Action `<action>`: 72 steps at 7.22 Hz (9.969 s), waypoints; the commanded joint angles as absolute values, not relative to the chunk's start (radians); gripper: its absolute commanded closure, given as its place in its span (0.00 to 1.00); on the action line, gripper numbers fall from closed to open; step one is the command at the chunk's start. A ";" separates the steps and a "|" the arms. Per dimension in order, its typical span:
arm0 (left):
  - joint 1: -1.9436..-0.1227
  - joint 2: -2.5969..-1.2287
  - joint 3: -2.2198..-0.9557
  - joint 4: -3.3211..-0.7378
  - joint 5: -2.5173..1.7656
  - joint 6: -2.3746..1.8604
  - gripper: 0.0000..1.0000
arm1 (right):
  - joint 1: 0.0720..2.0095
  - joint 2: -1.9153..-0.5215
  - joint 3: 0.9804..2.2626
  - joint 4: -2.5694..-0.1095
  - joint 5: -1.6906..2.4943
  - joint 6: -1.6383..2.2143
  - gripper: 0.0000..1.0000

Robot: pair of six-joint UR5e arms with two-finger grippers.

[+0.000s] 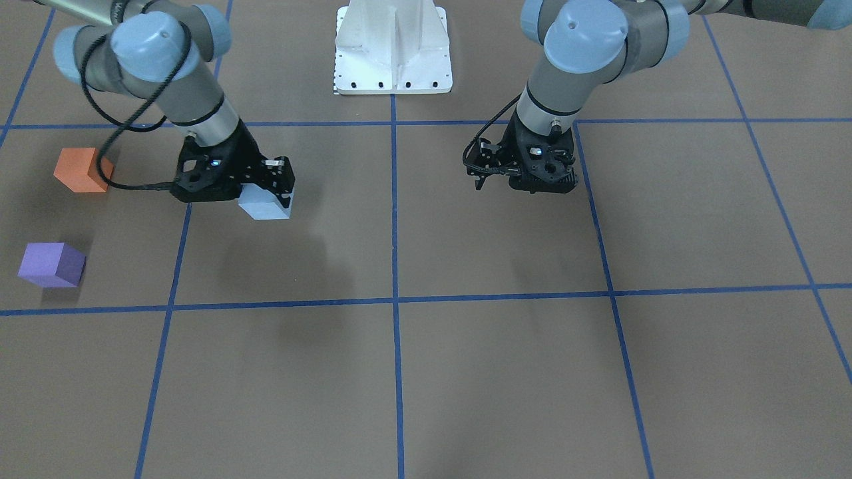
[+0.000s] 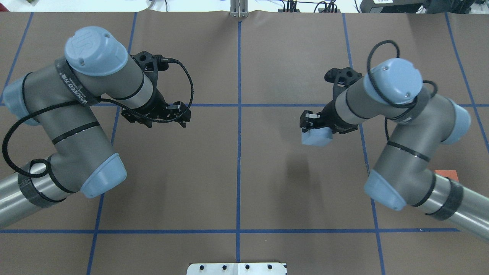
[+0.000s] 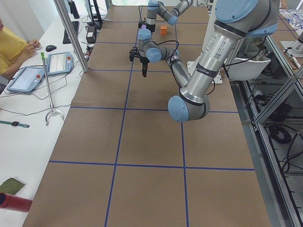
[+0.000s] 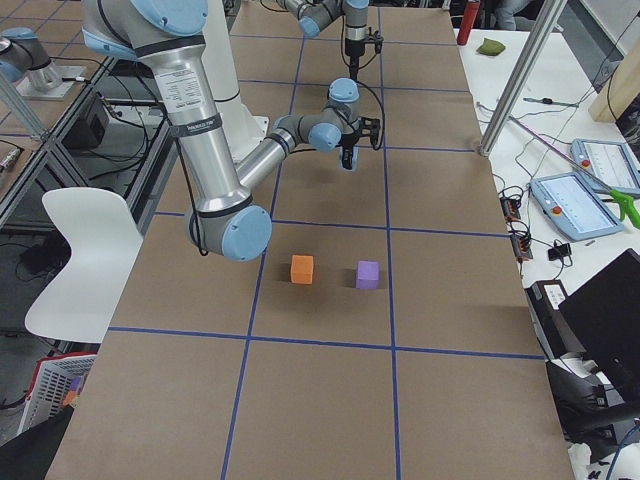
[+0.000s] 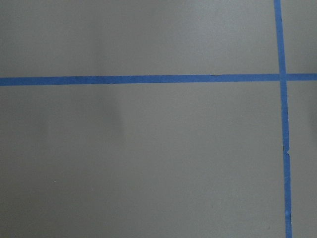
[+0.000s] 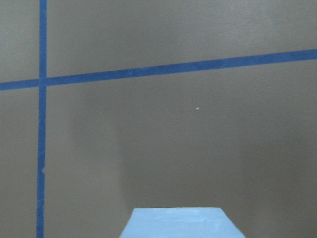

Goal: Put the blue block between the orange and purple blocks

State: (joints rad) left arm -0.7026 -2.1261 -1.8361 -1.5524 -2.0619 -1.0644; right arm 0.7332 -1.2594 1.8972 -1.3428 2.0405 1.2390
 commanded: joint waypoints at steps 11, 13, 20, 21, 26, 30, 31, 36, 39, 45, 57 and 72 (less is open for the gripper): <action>-0.696 -2.128 -1.836 -1.557 -2.059 -1.100 0.00 | 0.988 -1.623 1.734 -1.213 2.138 0.835 1.00; -0.696 -2.129 -1.838 -1.557 -2.059 -1.115 0.00 | 0.986 -1.623 1.706 -1.197 2.138 0.828 1.00; -0.695 -2.132 -1.838 -1.557 -2.057 -1.117 0.00 | 0.950 -1.634 1.635 -1.030 2.157 0.844 1.00; -0.696 -2.132 -1.838 -1.557 -2.059 -1.117 0.00 | 0.948 -1.649 1.634 -1.017 2.155 0.842 1.00; -0.695 -2.135 -1.838 -1.557 -2.057 -1.133 0.00 | 0.940 -1.652 1.640 -0.993 2.157 0.841 0.00; -0.696 -2.140 -1.842 -1.554 -2.059 -1.140 0.00 | 1.033 -1.819 1.876 -0.989 2.174 0.825 0.00; -0.703 -2.134 -1.850 -1.552 -2.060 -1.129 0.00 | 1.111 -1.812 1.881 -0.994 2.271 0.824 0.00; -0.857 -1.822 -2.029 -1.562 -2.082 -0.790 0.00 | 1.428 -1.749 1.804 -1.223 2.441 0.404 0.00; -1.235 -1.591 -1.969 -1.562 -2.287 -0.139 0.00 | 1.531 -1.706 1.733 -1.324 2.436 0.215 0.00; -1.463 -1.523 -1.852 -1.519 -2.353 0.138 0.00 | 1.536 -1.699 1.664 -1.310 2.433 0.161 0.00; -1.457 -1.425 -1.885 -1.577 -2.385 0.031 0.00 | 1.467 -1.554 1.870 -1.592 2.342 0.147 0.00; -1.451 -1.437 -1.957 -1.579 -2.408 -0.049 0.00 | 1.453 -1.577 1.887 -1.591 2.344 0.166 0.00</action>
